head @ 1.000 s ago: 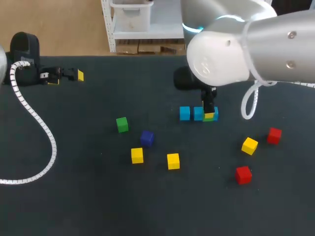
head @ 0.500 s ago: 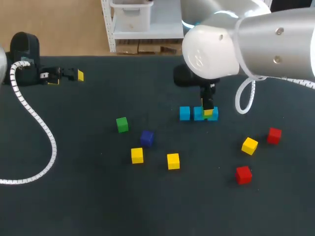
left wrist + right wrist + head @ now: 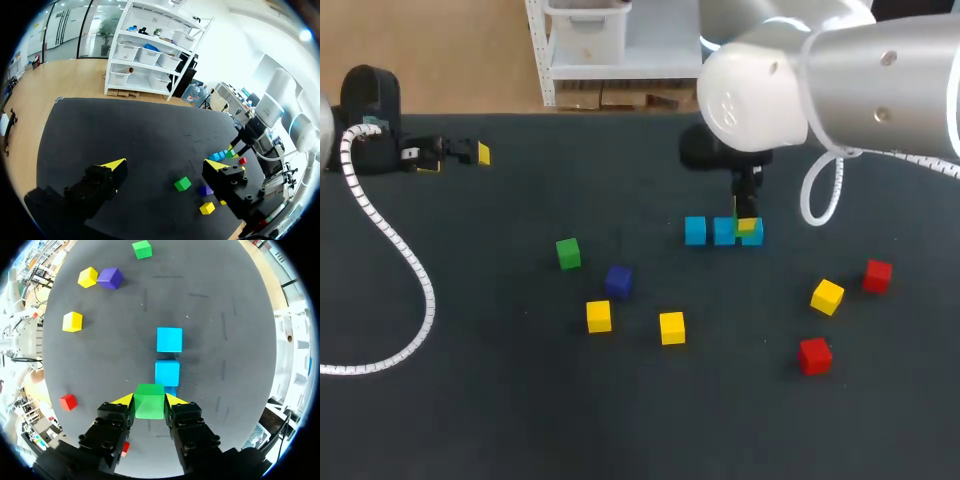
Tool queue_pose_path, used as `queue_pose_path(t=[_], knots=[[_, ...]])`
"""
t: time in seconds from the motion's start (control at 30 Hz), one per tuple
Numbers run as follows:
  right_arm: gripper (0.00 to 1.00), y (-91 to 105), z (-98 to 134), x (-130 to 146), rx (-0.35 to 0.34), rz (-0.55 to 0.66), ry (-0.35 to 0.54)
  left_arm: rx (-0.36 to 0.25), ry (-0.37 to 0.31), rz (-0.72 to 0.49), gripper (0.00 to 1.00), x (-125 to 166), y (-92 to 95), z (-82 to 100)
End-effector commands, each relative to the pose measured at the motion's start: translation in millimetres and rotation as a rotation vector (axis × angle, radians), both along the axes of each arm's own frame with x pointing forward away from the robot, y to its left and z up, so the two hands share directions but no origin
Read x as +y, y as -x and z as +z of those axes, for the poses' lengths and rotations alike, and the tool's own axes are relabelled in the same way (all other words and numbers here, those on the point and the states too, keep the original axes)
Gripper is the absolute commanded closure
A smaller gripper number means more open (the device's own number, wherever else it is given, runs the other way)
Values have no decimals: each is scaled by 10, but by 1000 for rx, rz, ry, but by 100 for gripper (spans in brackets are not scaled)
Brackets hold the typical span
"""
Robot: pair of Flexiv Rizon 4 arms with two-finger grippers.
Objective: Place the blue cubes, place green cubes on the blue cubes, place the yellow cubes on the green cubes, then place the red cubes on the yellow cubes, and place purple cube on the red cubes.
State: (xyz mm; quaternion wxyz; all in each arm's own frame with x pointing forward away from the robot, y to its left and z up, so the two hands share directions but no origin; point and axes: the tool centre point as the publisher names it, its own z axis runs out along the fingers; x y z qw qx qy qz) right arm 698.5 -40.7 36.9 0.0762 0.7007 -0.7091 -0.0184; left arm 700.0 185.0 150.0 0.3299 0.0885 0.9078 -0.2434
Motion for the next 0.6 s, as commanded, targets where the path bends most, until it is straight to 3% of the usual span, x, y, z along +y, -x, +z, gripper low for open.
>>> queue_pose_path(t=[0.03, 0.6], knots=[[100, -65, 2, -16, 9, 0, -5, 0, 0, 0, 0, 0, 0, 0], [100, -150, -59, 22, 29, 14, -7, 0, 0, 0, 0, 0, 0, 0]])
